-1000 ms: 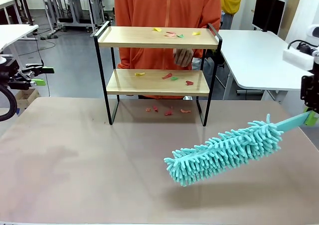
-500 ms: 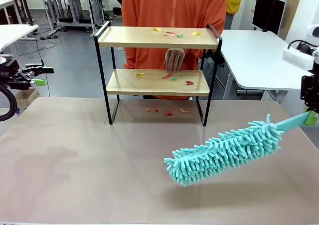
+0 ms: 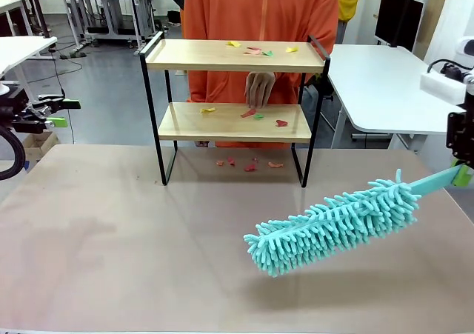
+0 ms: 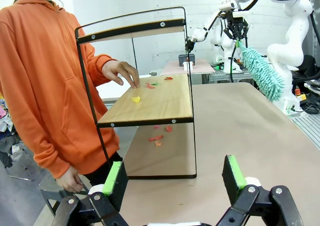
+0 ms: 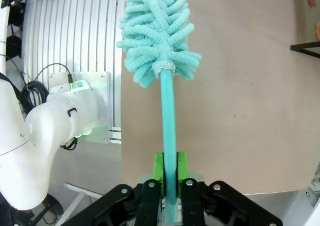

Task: Clean the shelf.
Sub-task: Clean the specific section of the Shelf indicated by the human with the Duster.

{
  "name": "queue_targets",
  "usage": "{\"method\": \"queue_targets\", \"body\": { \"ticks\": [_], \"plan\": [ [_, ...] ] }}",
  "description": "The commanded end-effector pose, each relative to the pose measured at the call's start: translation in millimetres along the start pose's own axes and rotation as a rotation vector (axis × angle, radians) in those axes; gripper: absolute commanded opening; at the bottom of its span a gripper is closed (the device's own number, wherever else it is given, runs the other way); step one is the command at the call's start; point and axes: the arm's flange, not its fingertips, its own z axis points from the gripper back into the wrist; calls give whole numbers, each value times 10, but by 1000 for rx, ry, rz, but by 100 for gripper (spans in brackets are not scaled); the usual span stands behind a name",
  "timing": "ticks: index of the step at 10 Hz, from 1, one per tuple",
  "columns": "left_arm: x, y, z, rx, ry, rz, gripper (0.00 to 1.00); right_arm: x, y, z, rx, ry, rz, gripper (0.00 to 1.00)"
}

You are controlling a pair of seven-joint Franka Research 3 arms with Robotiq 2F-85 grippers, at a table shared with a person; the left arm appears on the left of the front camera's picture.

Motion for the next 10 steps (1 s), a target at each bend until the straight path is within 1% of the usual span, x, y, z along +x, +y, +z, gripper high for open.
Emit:
{"method": "queue_targets", "body": {
  "ticks": [1, 4, 5, 6, 7, 8, 9, 10],
  "plan": [
    [18, -3, 6, -1, 1, -3, 100, -17, 17, 19, -3, -14, -1, 13],
    [18, -3, 6, -1, 1, -3, 100, -17, 17, 19, -3, -14, -1, 13],
    [18, -3, 6, -1, 1, -3, 100, 0, 0, 0, 0, 0, 0, 13],
    [18, -3, 6, -1, 1, -3, 100, 259, -13, -22, -117, -61, -88, 13],
    [18, -3, 6, -1, 1, -3, 100, 438, 29, -42, -186, -145, -130, 13],
    [18, -3, 6, -1, 1, -3, 100, 583, 93, -84, -215, -207, -173, 13],
    [18, -3, 6, -1, 1, -3, 100, 735, 104, -144, -247, -246, -282, 13],
    [18, -3, 6, -1, 1, -3, 100, 913, 97, -195, -283, -288, -338, 13]
  ]
}}
